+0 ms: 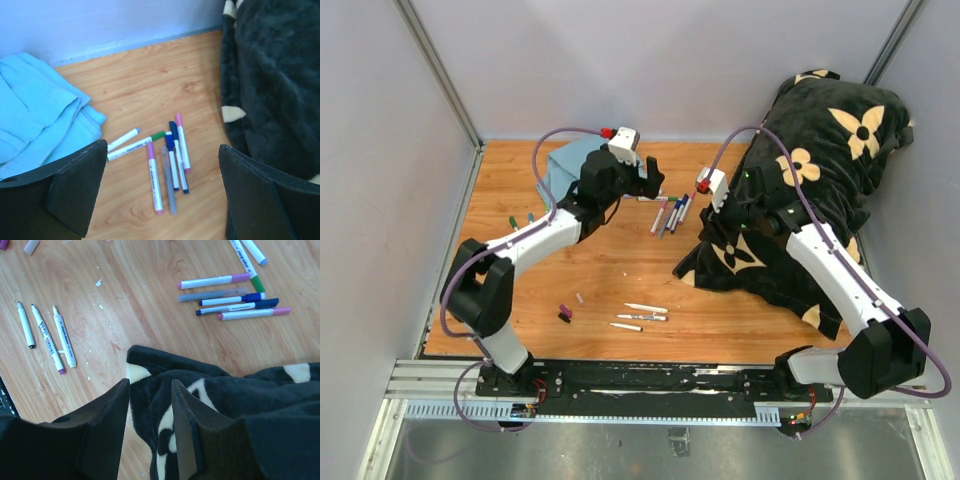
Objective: Open the pen caps
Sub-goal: Pick up the pen from the center of the board.
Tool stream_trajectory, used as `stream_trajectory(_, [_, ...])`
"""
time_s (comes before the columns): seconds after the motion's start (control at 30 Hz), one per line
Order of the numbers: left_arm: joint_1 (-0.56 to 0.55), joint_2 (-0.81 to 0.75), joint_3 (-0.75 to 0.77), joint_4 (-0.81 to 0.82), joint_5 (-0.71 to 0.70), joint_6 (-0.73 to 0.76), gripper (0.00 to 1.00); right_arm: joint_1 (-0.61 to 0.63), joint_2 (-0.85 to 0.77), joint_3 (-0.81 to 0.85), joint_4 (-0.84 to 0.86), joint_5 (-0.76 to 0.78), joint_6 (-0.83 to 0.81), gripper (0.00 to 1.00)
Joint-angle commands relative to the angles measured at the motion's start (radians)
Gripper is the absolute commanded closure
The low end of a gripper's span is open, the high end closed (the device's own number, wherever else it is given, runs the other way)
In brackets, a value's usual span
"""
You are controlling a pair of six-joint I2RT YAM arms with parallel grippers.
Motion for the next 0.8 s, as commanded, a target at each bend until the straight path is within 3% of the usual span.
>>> stream_trajectory(0.0, [0.027, 0.143, 0.181, -0.173, 0.056, 0.063, 0.05, -0.043, -0.05, 0.023, -0.027, -0.017, -0.021, 0.59])
stream_trajectory(0.17, [0.027, 0.3, 0.269, -0.214, 0.033, 0.067, 0.18, -0.073, -0.044, 0.013, -0.026, -0.04, -0.026, 0.59])
stream_trajectory(0.37, [0.027, 0.468, 0.424, -0.33, 0.023, 0.065, 0.52, -0.073, 0.01, 0.012, -0.031, -0.034, -0.039, 0.59])
stream_trajectory(0.77, [-0.016, 0.512, 0.44, -0.407, 0.036, 0.065, 0.52, -0.073, 0.049, 0.01, -0.037, -0.009, -0.054, 0.59])
